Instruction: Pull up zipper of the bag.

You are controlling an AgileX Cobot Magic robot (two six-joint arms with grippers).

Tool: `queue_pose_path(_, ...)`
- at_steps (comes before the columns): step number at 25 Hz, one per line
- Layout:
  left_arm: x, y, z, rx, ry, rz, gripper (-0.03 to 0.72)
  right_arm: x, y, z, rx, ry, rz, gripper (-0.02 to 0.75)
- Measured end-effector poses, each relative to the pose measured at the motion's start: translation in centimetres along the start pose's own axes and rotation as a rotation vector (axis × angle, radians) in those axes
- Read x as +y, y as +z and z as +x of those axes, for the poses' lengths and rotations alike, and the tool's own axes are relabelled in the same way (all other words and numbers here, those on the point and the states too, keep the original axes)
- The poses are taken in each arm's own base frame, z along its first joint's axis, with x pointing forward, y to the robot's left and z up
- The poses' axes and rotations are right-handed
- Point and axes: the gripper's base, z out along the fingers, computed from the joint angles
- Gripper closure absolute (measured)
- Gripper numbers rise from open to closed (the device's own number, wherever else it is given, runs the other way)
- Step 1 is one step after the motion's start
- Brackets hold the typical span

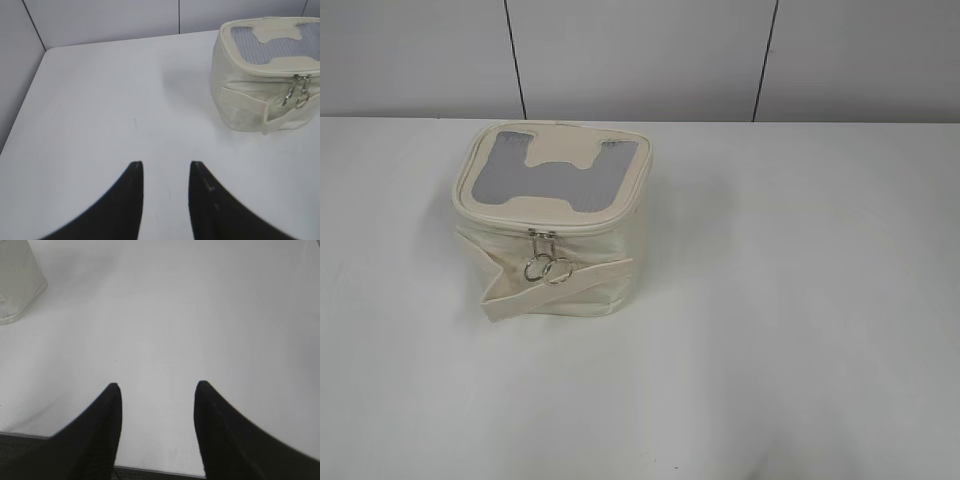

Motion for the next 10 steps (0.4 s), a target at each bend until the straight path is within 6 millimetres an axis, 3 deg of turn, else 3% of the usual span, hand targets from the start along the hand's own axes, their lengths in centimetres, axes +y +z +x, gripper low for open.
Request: queue_pose_path(10,0.00,0.00,0.00,0.000,0.000,0.000,0.449,0.00,0.00,0.00,0.000,0.000,0.000,0.358)
